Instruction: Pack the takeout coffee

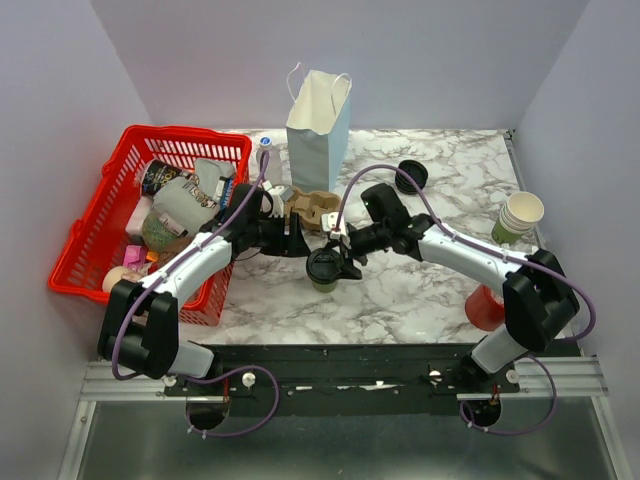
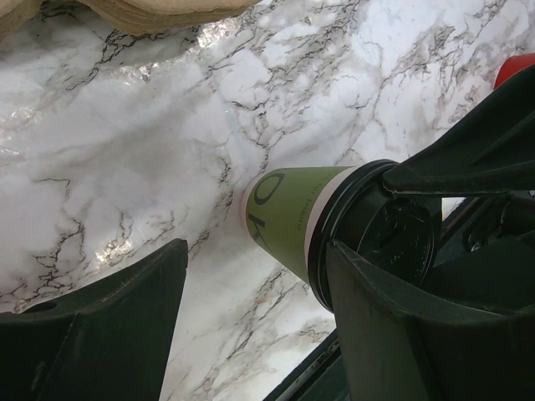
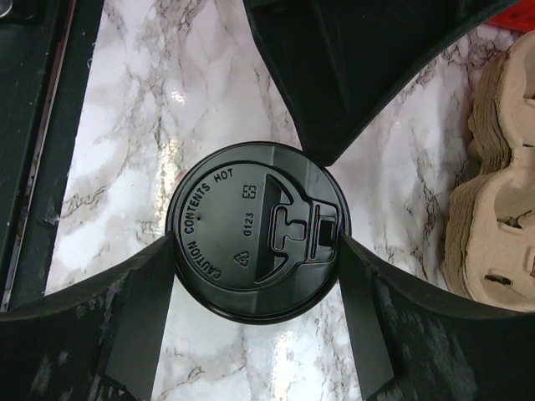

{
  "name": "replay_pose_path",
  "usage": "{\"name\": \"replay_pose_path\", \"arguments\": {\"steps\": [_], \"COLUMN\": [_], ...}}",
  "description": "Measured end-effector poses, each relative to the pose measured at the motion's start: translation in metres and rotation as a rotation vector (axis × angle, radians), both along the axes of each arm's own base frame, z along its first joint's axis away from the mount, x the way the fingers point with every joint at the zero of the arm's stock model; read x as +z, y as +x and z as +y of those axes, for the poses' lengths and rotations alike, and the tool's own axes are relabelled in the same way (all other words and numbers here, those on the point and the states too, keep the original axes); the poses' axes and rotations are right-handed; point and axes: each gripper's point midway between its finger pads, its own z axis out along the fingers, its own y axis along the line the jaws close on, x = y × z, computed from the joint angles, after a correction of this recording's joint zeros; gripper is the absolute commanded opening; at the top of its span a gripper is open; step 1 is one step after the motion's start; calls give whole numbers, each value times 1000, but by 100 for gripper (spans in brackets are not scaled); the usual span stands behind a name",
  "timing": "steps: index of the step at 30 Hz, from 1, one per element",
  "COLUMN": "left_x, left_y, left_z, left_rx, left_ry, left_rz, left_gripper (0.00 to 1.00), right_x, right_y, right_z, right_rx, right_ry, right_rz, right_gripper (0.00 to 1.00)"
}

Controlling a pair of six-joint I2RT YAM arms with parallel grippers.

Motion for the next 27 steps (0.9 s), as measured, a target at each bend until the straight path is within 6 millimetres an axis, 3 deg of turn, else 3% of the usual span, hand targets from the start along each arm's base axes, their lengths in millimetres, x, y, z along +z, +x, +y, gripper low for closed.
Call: {"name": "replay_pose_path", "arguments": {"steps": [27], "left_x": [-6], "left_y": [1], "left_z": [4], "left_rx": [27], "left_ry": [19], "left_rz": [8], "left_gripper": [73], "right_x": [-8], "right_y": [-1], "right_z": [9], "right_rx": [-69], "right_ry": [-125], "right_rz": [2], "right_gripper": [69]}}
